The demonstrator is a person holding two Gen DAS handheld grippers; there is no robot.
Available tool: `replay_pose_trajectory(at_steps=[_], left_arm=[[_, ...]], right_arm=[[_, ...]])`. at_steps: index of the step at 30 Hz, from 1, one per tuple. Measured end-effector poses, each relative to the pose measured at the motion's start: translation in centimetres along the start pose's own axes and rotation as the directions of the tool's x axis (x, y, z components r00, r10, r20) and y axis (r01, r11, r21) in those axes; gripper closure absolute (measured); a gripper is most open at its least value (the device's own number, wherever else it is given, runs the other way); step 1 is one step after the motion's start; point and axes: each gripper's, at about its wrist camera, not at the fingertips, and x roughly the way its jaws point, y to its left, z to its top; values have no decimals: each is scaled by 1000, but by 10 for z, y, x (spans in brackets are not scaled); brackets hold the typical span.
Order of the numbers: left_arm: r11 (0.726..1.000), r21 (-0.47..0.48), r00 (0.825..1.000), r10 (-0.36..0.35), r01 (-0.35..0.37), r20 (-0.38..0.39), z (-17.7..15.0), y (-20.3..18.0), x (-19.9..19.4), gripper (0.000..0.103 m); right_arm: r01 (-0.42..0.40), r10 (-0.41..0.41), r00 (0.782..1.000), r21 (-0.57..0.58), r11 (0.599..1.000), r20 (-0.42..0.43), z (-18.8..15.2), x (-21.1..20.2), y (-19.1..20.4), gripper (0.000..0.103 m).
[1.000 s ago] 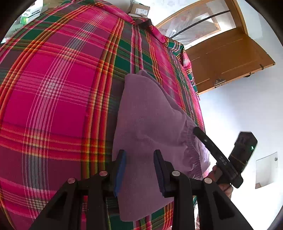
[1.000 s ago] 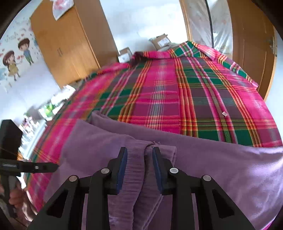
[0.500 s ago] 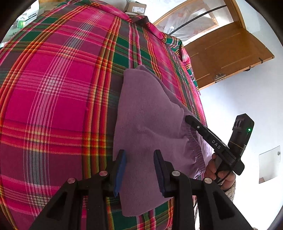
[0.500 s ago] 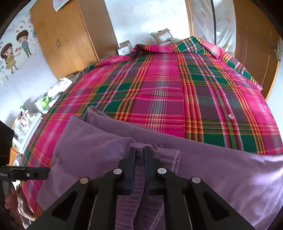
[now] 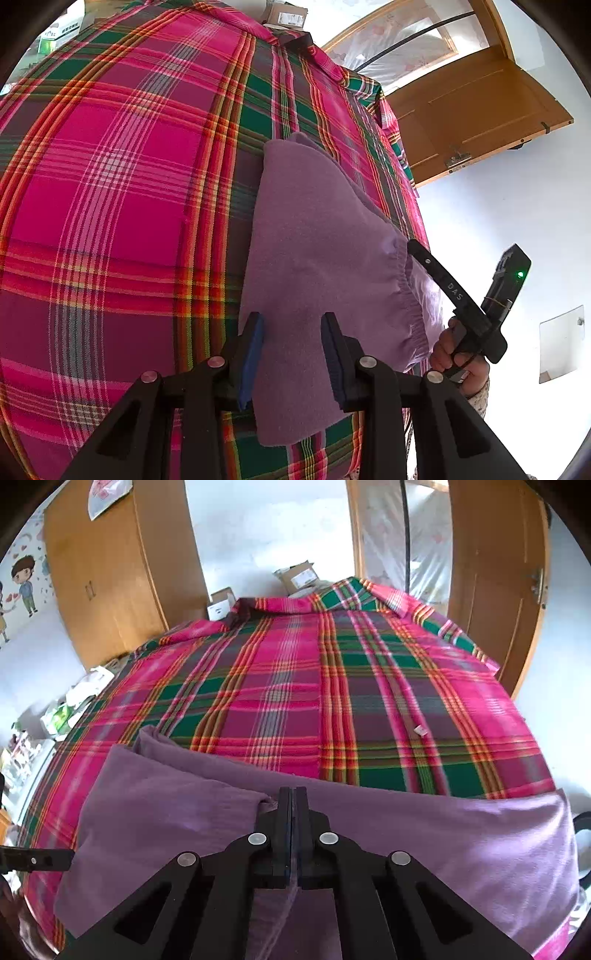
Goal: Fold clothes
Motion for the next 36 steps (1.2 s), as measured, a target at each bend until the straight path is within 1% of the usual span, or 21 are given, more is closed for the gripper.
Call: replay_pose_trajectory(at_steps=[2, 4, 5, 7, 8, 10, 11, 12, 13, 16, 17, 19, 20, 22, 25, 29, 30, 31, 34, 36], left_arm=[[1000, 1, 1000, 2, -2, 1, -1, -1, 1, 70], [1000, 1, 1000, 2, -2, 0, -1, 0, 1, 70], [1000, 0, 1000, 1, -1, 0, -2, 0, 1, 70], [1000, 5, 1000, 4, -4, -1, -4, -1, 0, 70], [1000, 7, 1000, 6, -6, -2, -5, -1, 0, 70], [1000, 13, 1000, 11, -11, -5, -9, 0, -2, 70], [1000, 16, 1000, 15, -15, -8, -11, 0, -3, 70], [1000, 15, 1000, 20, -20, -12, -13, 1, -4, 70], [1000, 14, 1000, 26, -26, -16, -16, 2, -4, 70], [1000, 5, 999, 27, -27, -33, -21, 6, -3, 70], [1000, 3, 999, 21, -21, -33, -23, 7, -4, 69], [1000, 5, 999, 17, -17, -40, -26, 6, -5, 69], [1000, 10, 999, 18, -17, -44, -28, 5, -6, 69], [1000, 23, 998, 20, -19, -51, -31, 4, -7, 69], [999, 37, 998, 20, -18, -62, -37, 3, -10, 69], [999, 50, 998, 12, -8, -68, -45, 3, -12, 69], [998, 58, 997, 12, -7, -72, -47, 2, -13, 69], [998, 67, 997, 11, -6, -75, -49, 1, -13, 69], [997, 76, 997, -1, 7, -81, -54, 0, -13, 69], [998, 68, 996, -15, 21, -83, -56, 2, -14, 69]], right_arm=[[-37, 38, 999, -51, 998, 22, -2, -7, 16, 98], [-73, 77, 997, -111, 991, 25, -10, -14, 30, 97], [-89, 91, 996, -143, 986, 4, -15, -13, 37, 96], [-69, 66, 998, -163, 984, -24, -23, -8, 41, 94], [-42, 37, 999, -170, 985, -35, -28, -5, 41, 94], [-2, -4, 999, -162, 987, -35, -37, -3, 36, 92], [6, -11, 999, -152, 988, -30, -37, -7, 34, 88], [14, -18, 1000, -142, 990, -26, -38, -10, 32, 87], [22, -25, 999, -133, 991, -21, -38, -13, 30, 86], [34, -34, 999, -165, 986, 6, -40, -19, 38, 86], [23, -20, 1000, -183, 983, 14, -44, -22, 43, 86], [33, -33, 999, -206, 978, 4, -52, -22, 49, 86], [60, -60, 998, -225, 973, 8, -57, -23, 51, 86], [90, -86, 996, -246, 965, 27, -63, -27, 52, 84], [145, -138, 989, -271, 952, 44, -70, -36, 54, 78], [229, -216, 973, -287, 930, 75, -72, -49, 66, 77], [224, -205, 974, -279, 934, 94, -71, -55, 71, 77], [195, -172, 980, -274, 942, 104, -71, -59, 76, 77], [97, -62, 991, -325, 941, 116, -76, -65, 101, 77], [77, -41, 994, -363, 928, 105, -81, -58, 115, 77]])
